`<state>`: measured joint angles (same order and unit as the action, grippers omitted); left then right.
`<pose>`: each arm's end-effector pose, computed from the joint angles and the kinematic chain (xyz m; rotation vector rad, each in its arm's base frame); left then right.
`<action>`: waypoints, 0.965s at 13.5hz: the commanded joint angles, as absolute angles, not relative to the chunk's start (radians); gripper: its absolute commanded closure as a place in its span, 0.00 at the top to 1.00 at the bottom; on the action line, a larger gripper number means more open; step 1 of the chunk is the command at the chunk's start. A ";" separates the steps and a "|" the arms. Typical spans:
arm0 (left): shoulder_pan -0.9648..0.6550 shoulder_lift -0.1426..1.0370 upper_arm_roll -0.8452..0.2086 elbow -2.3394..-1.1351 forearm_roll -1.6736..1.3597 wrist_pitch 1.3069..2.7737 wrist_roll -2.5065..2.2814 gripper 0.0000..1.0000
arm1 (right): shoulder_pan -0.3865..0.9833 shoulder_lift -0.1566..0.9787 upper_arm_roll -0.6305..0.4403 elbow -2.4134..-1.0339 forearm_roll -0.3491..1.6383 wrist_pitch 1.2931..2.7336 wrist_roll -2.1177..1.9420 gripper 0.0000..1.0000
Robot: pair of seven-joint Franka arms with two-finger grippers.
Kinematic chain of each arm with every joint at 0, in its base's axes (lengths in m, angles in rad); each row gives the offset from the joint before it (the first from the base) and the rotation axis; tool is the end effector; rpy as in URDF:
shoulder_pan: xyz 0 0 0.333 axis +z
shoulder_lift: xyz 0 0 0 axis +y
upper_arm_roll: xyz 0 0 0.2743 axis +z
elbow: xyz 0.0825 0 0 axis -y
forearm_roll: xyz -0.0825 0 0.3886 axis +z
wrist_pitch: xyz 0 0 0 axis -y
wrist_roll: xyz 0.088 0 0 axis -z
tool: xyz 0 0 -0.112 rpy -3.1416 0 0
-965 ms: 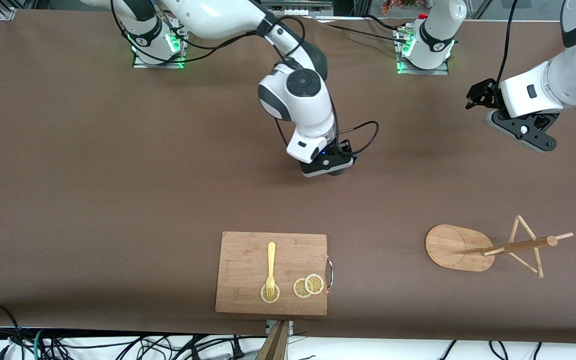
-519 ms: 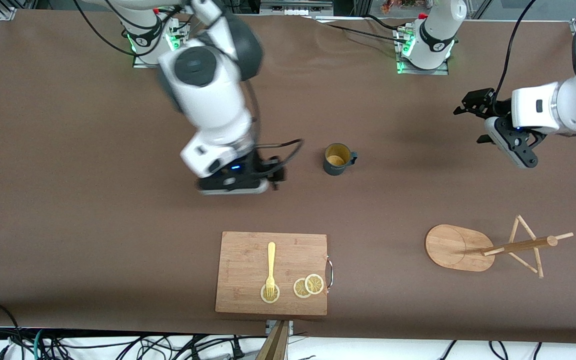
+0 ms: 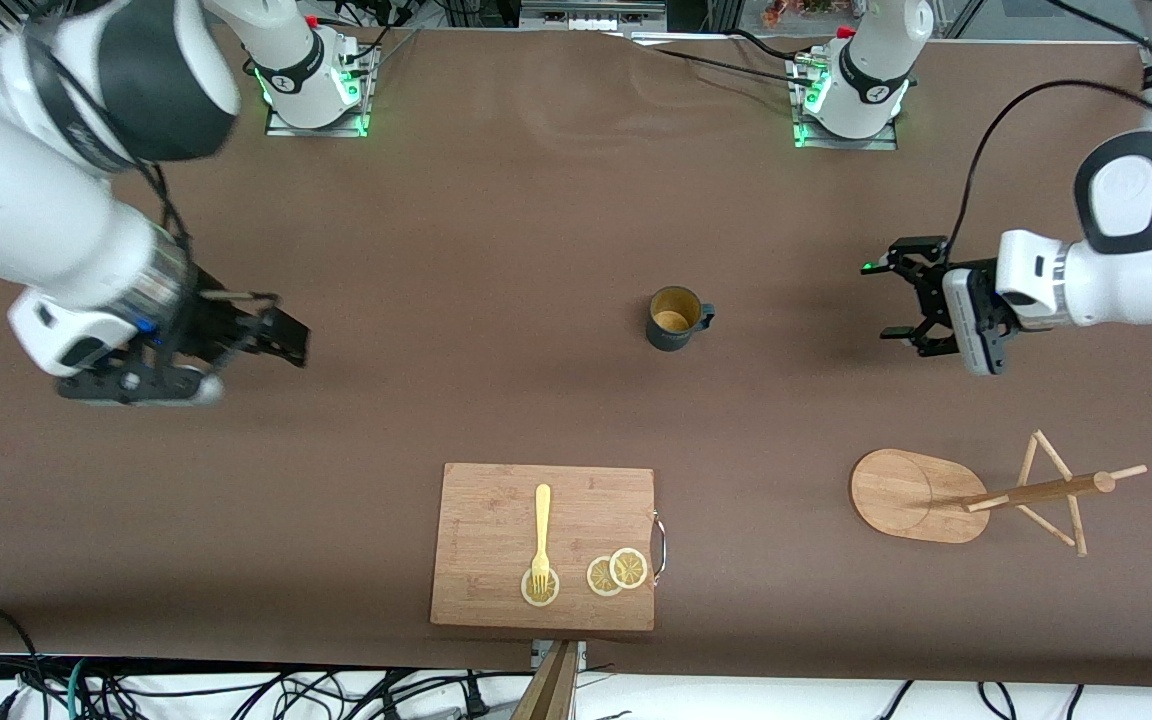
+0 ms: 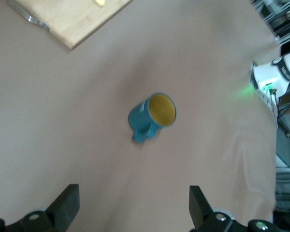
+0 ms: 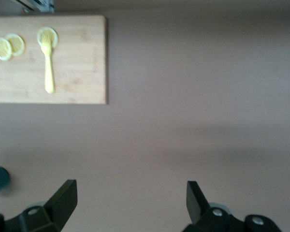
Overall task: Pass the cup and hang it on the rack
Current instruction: 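Withdraw the right gripper while the left gripper reaches toward the mug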
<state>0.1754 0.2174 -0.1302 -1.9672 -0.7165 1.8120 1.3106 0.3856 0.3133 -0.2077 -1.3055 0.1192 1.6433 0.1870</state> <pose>0.5607 -0.0313 0.3106 2.1150 -1.0922 0.1869 0.6287 0.1447 0.5261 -3.0812 0.0078 -0.0310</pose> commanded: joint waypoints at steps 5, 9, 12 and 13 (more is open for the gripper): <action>0.236 0.576 -0.138 -2.022 -1.162 1.868 2.151 1.00 | 0.402 0.026 -0.343 -1.649 0.034 1.625 0.029 1.00; 0.207 0.676 -0.156 -2.037 -1.314 1.888 2.434 1.00 | 0.400 0.041 -0.394 -1.602 0.026 1.620 -0.029 1.00; 0.210 0.647 -0.198 -2.111 -1.330 1.890 2.508 1.00 | 0.419 0.080 -0.373 -1.566 0.026 1.615 -0.015 1.00; 0.207 0.644 -0.207 -2.127 -1.344 1.891 2.570 1.00 | 0.434 0.080 -0.355 -1.563 0.017 1.597 -0.014 1.00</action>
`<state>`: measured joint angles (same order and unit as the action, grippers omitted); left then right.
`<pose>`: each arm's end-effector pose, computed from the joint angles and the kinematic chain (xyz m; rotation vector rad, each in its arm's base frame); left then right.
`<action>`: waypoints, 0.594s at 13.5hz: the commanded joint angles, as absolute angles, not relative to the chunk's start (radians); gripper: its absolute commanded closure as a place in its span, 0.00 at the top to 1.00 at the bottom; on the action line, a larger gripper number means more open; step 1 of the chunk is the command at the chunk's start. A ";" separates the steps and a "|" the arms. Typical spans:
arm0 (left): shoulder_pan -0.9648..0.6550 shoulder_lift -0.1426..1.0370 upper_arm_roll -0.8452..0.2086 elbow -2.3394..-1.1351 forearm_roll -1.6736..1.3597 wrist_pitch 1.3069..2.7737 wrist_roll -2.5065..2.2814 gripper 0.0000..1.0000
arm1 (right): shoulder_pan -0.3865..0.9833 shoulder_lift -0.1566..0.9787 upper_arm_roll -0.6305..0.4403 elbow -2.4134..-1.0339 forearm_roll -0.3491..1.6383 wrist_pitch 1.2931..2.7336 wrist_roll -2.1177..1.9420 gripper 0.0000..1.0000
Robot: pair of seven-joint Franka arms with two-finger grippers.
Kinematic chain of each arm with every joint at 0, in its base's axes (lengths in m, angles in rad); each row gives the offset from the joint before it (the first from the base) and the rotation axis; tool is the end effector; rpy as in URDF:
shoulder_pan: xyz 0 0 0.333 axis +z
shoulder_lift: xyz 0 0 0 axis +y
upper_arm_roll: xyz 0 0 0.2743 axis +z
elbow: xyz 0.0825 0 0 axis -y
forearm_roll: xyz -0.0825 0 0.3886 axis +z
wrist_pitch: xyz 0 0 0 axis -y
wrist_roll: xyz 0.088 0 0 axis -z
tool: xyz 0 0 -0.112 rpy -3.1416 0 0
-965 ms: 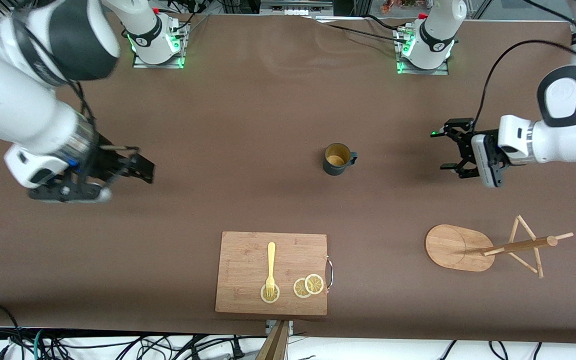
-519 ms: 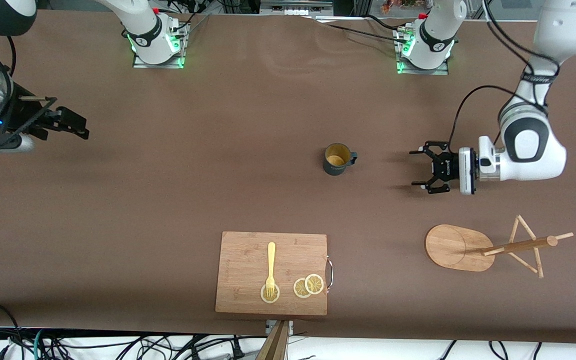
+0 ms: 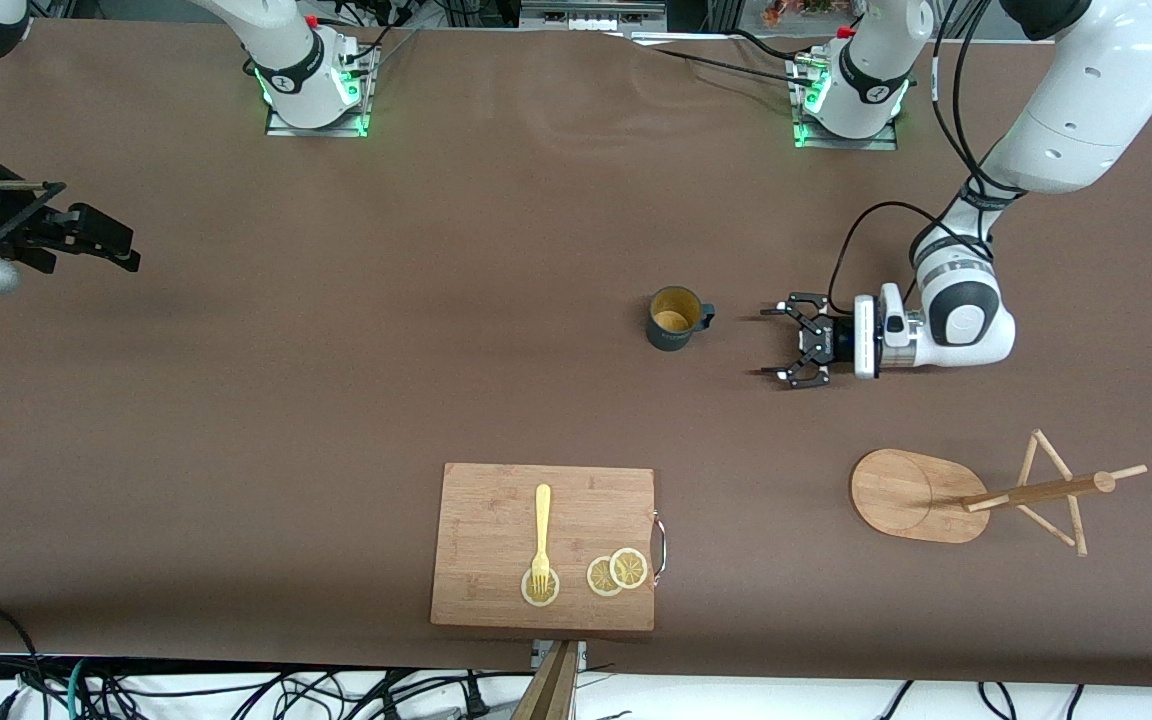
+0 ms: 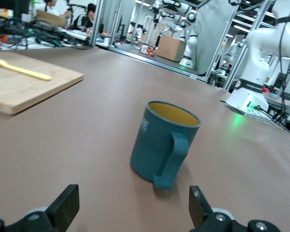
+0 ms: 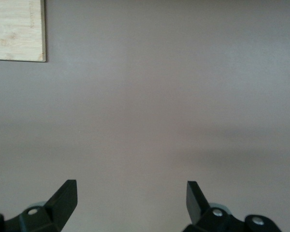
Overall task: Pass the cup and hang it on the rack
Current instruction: 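Withdraw the right gripper while the left gripper reaches toward the mug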
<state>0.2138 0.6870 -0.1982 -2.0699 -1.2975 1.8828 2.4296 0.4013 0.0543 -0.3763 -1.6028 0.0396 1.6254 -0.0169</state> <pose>0.4930 -0.0820 0.0624 1.5028 -1.2048 0.8433 0.5748 0.0230 0.5385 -3.1212 -0.0615 0.0436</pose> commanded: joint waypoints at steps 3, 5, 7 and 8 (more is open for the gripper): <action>0.206 0.649 -0.250 -2.226 -1.500 1.893 2.774 1.00 | 0.426 0.078 -0.365 -1.565 0.023 1.575 -0.024 1.00; 0.175 0.657 -0.250 -2.217 -1.525 1.904 2.812 1.00 | 0.426 0.078 -0.365 -1.565 0.023 1.577 -0.023 1.00; 0.152 0.657 -0.252 -2.217 -1.558 1.911 2.818 1.00 | 0.276 0.072 -0.228 -1.575 0.025 1.578 -0.023 1.00; 0.129 0.657 -0.250 -2.218 -1.584 1.913 2.822 1.00 | 0.185 0.072 -0.154 -1.577 0.026 1.575 -0.023 1.00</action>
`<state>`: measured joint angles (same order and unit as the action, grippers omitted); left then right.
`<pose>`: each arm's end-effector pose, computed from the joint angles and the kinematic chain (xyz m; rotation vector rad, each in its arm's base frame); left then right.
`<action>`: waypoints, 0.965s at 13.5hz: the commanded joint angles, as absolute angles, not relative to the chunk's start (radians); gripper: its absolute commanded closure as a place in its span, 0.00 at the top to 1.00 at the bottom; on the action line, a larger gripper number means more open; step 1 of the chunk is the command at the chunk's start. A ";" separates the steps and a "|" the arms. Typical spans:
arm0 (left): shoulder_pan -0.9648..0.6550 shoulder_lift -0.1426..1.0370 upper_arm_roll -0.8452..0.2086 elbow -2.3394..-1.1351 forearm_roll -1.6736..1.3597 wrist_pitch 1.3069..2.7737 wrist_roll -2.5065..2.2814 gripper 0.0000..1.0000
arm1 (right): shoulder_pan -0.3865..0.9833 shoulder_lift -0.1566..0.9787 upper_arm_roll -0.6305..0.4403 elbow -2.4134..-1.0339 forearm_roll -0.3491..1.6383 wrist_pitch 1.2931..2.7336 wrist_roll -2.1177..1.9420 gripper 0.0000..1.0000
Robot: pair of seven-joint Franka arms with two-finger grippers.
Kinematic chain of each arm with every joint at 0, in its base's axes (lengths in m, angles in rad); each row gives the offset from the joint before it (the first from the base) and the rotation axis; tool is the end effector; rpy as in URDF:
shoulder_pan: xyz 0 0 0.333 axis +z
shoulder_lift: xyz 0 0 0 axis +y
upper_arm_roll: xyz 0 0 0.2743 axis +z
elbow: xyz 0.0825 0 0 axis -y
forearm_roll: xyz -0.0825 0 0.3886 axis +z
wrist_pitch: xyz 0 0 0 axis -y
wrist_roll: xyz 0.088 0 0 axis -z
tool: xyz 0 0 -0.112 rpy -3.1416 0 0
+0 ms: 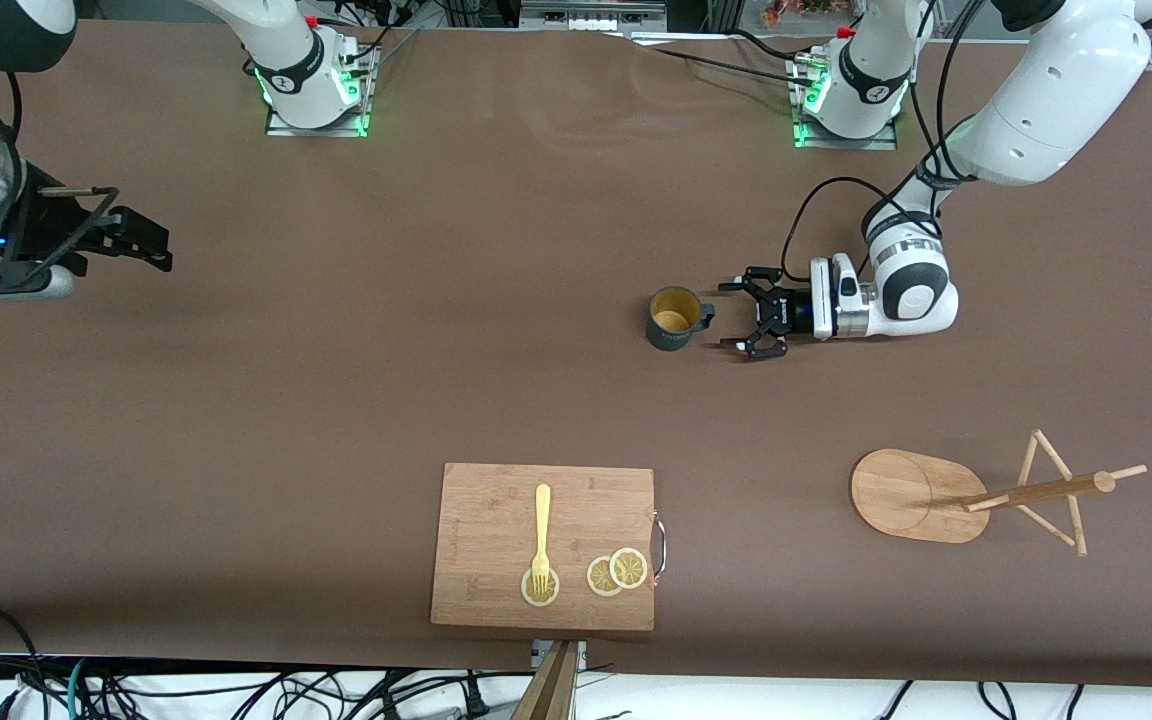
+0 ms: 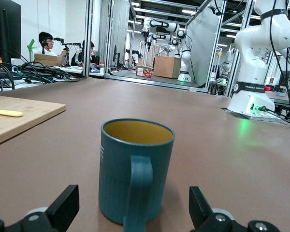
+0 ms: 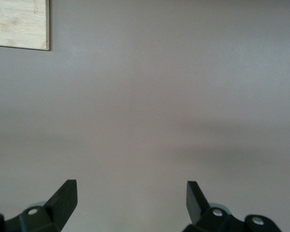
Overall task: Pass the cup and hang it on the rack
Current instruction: 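Grasp the teal mug's handle with the left gripper and lift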
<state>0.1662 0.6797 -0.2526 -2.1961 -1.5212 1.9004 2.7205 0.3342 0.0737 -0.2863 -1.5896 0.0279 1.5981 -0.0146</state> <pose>0.4466 -0.1381 0.0478 1.4116 -1.2209 1.0428 0.5759 0.0352 0.5309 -3.1326 -0.0955 0.0977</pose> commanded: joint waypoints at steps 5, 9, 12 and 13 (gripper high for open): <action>0.110 0.672 -0.252 -2.212 -1.628 1.936 2.892 0.22 | 0.170 0.081 -0.144 -1.574 0.026 1.569 -0.020 1.00; 0.107 0.673 -0.252 -2.210 -1.641 1.934 2.881 0.00 | 0.150 0.084 -0.163 -1.574 0.029 1.569 -0.026 1.00; 0.113 0.672 -0.252 -2.214 -1.651 1.924 2.750 0.00 | 0.152 0.083 -0.161 -1.574 0.029 1.549 -0.021 1.00; 0.110 0.663 -0.252 -2.215 -1.643 1.921 2.665 0.00 | 0.153 0.083 -0.160 -1.574 0.029 1.548 -0.021 1.00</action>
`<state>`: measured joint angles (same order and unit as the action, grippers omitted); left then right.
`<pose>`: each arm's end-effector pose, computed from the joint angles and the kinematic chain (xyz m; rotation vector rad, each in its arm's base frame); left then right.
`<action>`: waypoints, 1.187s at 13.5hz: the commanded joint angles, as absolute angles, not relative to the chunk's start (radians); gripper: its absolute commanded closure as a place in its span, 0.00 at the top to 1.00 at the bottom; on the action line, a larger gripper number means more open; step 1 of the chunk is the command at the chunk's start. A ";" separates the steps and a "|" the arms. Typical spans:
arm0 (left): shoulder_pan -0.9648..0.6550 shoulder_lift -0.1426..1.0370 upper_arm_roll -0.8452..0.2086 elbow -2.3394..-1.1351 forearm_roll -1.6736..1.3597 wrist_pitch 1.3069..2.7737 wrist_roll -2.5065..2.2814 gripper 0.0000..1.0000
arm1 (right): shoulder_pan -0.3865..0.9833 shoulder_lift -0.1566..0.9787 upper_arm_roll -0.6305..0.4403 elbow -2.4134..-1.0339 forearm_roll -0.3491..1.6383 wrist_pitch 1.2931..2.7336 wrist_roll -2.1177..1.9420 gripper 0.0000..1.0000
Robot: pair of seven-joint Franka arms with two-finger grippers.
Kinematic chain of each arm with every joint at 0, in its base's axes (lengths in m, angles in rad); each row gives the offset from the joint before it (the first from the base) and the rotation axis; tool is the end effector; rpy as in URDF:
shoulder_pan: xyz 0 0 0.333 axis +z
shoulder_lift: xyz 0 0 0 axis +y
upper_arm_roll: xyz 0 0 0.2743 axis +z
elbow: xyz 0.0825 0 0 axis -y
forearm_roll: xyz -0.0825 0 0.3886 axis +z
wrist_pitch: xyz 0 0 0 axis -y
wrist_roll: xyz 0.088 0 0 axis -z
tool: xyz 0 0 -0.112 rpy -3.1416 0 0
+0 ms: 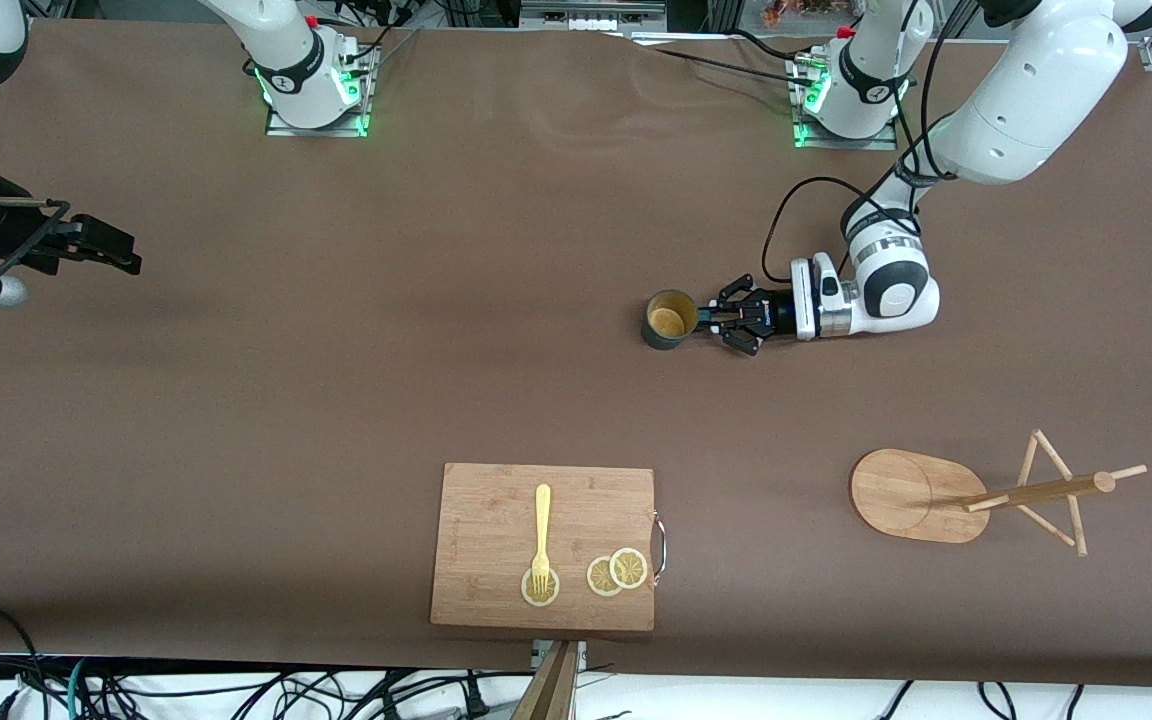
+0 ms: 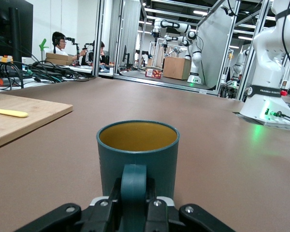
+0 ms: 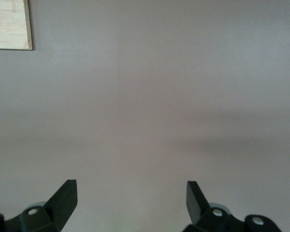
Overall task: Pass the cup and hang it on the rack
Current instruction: 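Grasp the teal mug's handle with the left gripper and lift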
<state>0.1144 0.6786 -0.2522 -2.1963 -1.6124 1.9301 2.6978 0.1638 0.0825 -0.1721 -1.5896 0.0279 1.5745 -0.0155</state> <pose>0.4466 -0.1579 0.0474 1.4622 -1.1690 1.0433 0.5762 0.0013 0.5230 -3.1231 -0.0088 0.1503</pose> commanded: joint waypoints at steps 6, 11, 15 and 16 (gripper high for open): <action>0.138 0.488 -0.256 -2.217 -1.496 1.879 2.253 0.00 | 0.161 0.083 -0.156 -1.574 0.029 1.546 -0.021 1.00; 0.311 0.417 -0.252 -2.209 -1.225 1.738 1.950 0.00 | 0.161 0.081 -0.155 -1.569 0.031 1.549 -0.020 1.00; 0.452 0.422 -0.247 -2.157 -1.090 1.640 1.754 0.00 | 0.161 0.083 -0.153 -1.569 0.025 1.563 -0.024 1.00; 0.477 0.423 -0.244 -2.122 -1.068 1.605 1.683 0.00 | 0.163 0.083 -0.152 -1.572 0.023 1.560 -0.025 1.00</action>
